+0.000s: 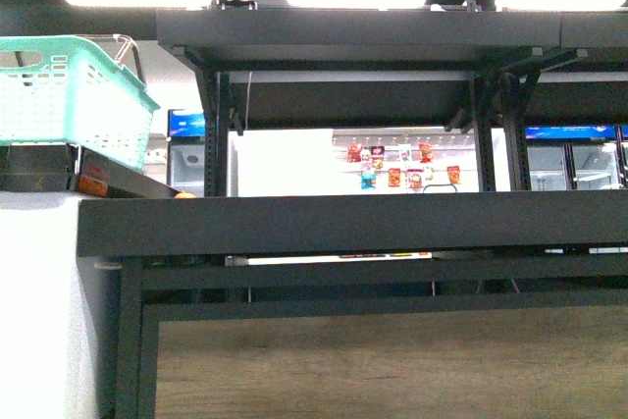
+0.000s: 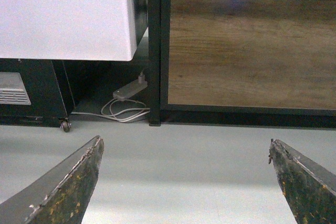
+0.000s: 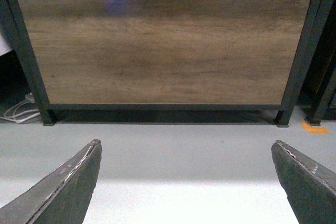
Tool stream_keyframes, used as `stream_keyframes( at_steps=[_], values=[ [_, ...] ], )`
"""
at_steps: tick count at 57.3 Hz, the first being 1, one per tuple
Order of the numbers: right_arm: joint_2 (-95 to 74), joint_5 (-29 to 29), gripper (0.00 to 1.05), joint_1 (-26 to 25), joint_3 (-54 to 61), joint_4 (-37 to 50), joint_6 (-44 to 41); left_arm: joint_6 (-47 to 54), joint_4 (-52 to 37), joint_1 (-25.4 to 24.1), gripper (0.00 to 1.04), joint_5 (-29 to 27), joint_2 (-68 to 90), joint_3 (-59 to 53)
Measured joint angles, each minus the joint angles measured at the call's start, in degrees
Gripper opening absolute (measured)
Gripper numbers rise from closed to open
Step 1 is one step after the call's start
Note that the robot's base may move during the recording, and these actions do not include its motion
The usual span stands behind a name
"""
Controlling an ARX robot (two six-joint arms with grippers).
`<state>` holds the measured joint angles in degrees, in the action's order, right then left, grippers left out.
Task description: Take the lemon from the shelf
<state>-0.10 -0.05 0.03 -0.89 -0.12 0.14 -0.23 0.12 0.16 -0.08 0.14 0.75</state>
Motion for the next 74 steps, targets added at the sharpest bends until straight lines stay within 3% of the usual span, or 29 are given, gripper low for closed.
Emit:
stream_keyframes(
  at_steps=[74],
  values=[
    [0.0, 0.02, 0.97, 0.0, 0.0, 0.0, 0.0, 0.0, 0.0, 0.0, 0.97, 0.07, 0.02, 0.0]
  ],
)
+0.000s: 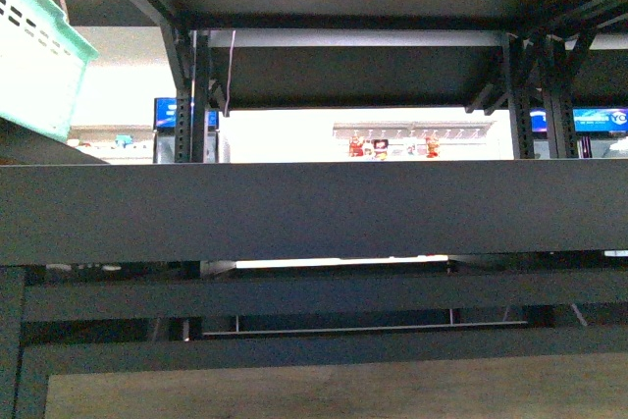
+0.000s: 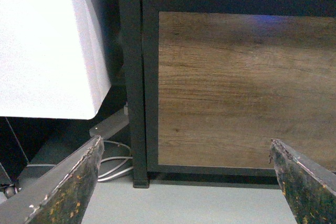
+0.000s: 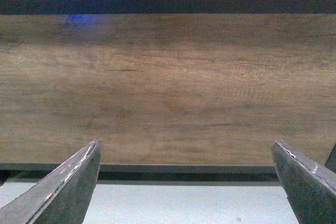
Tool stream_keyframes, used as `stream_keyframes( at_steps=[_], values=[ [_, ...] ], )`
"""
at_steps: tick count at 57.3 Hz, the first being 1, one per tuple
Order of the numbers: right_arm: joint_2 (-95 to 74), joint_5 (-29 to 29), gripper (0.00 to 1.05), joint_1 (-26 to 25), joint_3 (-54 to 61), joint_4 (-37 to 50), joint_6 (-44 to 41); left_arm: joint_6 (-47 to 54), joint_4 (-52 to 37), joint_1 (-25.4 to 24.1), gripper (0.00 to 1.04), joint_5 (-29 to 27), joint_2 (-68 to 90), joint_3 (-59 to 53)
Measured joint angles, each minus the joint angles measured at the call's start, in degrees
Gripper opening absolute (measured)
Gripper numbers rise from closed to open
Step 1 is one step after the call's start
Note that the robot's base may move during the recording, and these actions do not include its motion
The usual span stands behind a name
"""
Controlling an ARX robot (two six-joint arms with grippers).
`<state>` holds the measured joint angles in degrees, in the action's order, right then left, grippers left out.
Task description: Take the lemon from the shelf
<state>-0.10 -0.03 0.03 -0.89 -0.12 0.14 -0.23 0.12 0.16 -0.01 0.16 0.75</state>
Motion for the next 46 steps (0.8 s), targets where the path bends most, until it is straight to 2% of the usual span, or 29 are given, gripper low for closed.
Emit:
stream_keyframes(
  at_steps=[46],
  values=[
    [0.0, 0.0, 0.97, 0.0, 0.0, 0.0, 0.0, 0.0, 0.0, 0.0, 0.97, 0.0, -0.07, 0.0]
  ],
)
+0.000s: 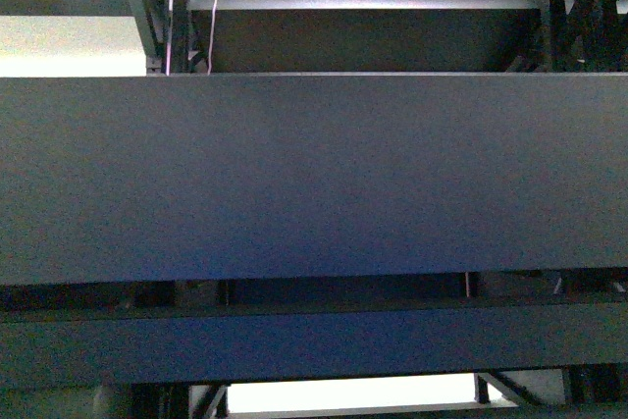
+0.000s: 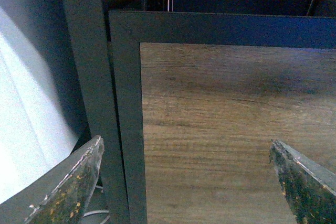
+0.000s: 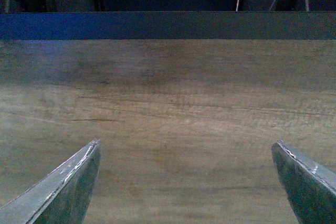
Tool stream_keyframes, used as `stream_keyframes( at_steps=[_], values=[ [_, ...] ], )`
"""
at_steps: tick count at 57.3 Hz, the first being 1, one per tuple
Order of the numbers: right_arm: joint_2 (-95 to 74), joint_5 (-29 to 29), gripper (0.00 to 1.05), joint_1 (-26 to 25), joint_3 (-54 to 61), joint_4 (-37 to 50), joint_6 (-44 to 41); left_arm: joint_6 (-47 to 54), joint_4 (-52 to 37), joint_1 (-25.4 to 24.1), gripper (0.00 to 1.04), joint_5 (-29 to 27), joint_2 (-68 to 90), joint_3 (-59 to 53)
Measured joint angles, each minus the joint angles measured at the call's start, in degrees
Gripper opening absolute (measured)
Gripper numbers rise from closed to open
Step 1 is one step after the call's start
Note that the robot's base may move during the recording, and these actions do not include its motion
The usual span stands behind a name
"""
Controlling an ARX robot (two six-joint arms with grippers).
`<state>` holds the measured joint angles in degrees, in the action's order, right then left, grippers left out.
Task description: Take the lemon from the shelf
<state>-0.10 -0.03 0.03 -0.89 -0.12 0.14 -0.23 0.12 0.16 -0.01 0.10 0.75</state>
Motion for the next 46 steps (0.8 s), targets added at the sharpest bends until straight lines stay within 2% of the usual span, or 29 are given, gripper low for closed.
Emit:
stream_keyframes(
  at_steps=[46],
  values=[
    [-0.07, 0.02, 0.97, 0.0, 0.0, 0.0, 0.0, 0.02, 0.0, 0.0, 0.97, 0.0, 0.0, 0.0]
  ],
)
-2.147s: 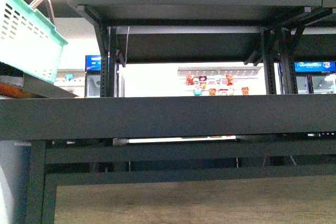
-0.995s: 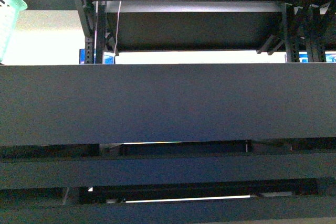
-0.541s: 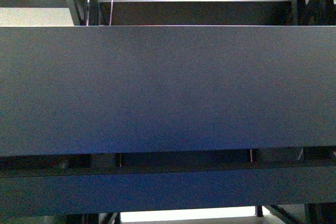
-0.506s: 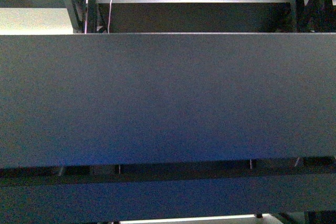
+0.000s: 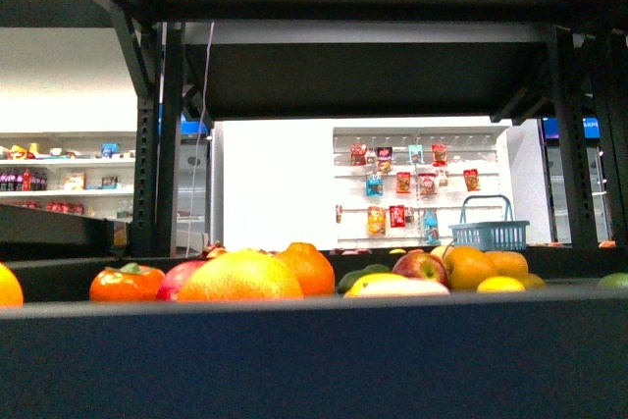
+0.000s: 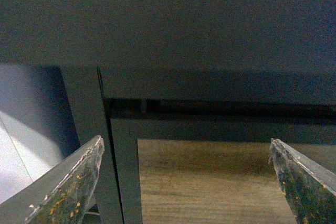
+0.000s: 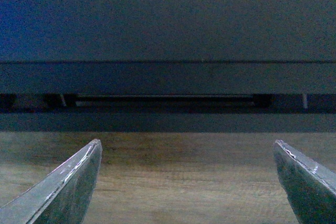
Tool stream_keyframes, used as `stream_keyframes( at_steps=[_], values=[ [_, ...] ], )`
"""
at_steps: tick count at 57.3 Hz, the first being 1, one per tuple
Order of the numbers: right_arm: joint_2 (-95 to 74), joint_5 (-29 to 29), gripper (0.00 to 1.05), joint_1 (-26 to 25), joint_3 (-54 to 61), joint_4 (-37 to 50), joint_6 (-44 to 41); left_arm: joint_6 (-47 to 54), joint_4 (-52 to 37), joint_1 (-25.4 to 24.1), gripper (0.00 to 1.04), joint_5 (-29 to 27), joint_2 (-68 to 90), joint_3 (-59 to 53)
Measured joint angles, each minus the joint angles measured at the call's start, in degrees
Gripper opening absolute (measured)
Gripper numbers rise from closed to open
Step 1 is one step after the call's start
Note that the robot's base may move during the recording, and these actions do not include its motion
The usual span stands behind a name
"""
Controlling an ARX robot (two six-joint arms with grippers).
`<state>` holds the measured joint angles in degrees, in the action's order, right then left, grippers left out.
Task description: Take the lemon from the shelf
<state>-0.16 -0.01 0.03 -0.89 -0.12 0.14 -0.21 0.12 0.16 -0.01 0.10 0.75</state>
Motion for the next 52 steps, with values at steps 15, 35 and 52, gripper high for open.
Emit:
stream_keyframes(
  at_steps=[15, 35, 52],
  values=[
    [0.0, -0.02, 0.97, 0.0, 0.0, 0.0, 0.02, -0.02, 0.0, 0.0, 0.97, 0.0, 0.0, 0.0],
    [0.0, -0.04, 0.97, 0.0, 0.0, 0.0, 0.0, -0.02, 0.0, 0.0, 0.97, 0.02, 0.0, 0.0],
    [0.0, 0.0, 0.97, 0.0, 0.0, 0.0, 0.02, 0.0, 0.0, 0.0, 0.97, 0.0, 0.0, 0.0]
  ],
)
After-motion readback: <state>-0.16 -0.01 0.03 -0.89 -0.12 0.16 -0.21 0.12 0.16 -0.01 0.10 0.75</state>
